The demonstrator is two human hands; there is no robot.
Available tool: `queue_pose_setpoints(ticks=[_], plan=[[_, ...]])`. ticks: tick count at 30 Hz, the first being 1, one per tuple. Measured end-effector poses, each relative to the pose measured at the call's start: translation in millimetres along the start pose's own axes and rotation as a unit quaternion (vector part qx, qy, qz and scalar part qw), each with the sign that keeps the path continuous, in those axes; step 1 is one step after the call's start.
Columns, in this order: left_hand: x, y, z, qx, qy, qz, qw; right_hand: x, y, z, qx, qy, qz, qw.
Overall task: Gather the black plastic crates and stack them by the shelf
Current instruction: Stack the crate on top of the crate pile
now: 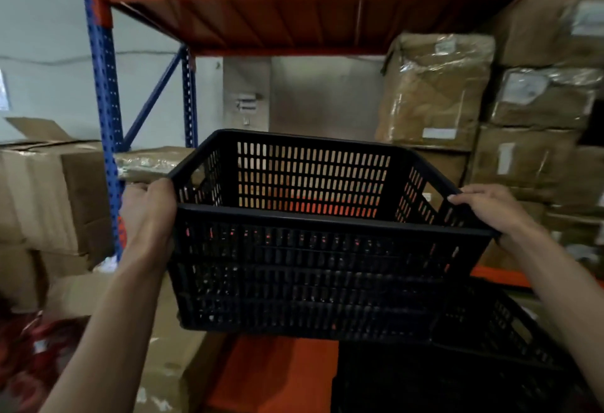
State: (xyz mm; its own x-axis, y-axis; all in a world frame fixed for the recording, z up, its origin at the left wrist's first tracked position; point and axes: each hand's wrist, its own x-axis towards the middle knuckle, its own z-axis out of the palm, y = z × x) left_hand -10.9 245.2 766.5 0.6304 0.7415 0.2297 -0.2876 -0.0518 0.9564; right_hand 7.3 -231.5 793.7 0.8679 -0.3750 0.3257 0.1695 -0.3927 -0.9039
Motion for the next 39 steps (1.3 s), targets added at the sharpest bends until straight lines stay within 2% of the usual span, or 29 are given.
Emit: queue_pose_setpoints(ticks=[3, 9, 17, 21, 25, 30, 39], plan=[[-44.8, 24.9, 30.6, -0.009, -0.047, -0.002, 0.999, 5.8, 13.4, -32.2, -0.013, 0.028, 0.016, 0.999], [-87.8, 29.5, 87.2, -0.006, -0.059, -0.026, 0.998, 8.2, 34.1, -82.9, -0.023, 0.046, 0.053, 0.997], [-114.7, 17.5, 148.7, 0.000, -0.123, -0.046, 0.991, 19.3, 52.2, -136.0, -0.053, 0.060, 0.095, 0.992], [-116.7, 0.3, 179.2, -0.023, -0.162, -0.065, 0.984, 35.8, 61.5, -149.7, -0.071, 0.095, 0.108, 0.987], [-85.3, -61.5, 234.1, 0.012, -0.172, -0.081, 0.982, 50.0, 78.6, -157.9, -0.091, 0.101, 0.130, 0.982], [-141.4, -27.3, 234.9, 0.057, -0.190, -0.088, 0.976, 65.3, 102.1, -169.7, -0.114, 0.103, 0.151, 0.977], [-185.4, -47.5, 283.2, 0.061, -0.175, -0.104, 0.977, 122.0, 162.0, -196.1, -0.102, 0.088, 0.171, 0.976]])
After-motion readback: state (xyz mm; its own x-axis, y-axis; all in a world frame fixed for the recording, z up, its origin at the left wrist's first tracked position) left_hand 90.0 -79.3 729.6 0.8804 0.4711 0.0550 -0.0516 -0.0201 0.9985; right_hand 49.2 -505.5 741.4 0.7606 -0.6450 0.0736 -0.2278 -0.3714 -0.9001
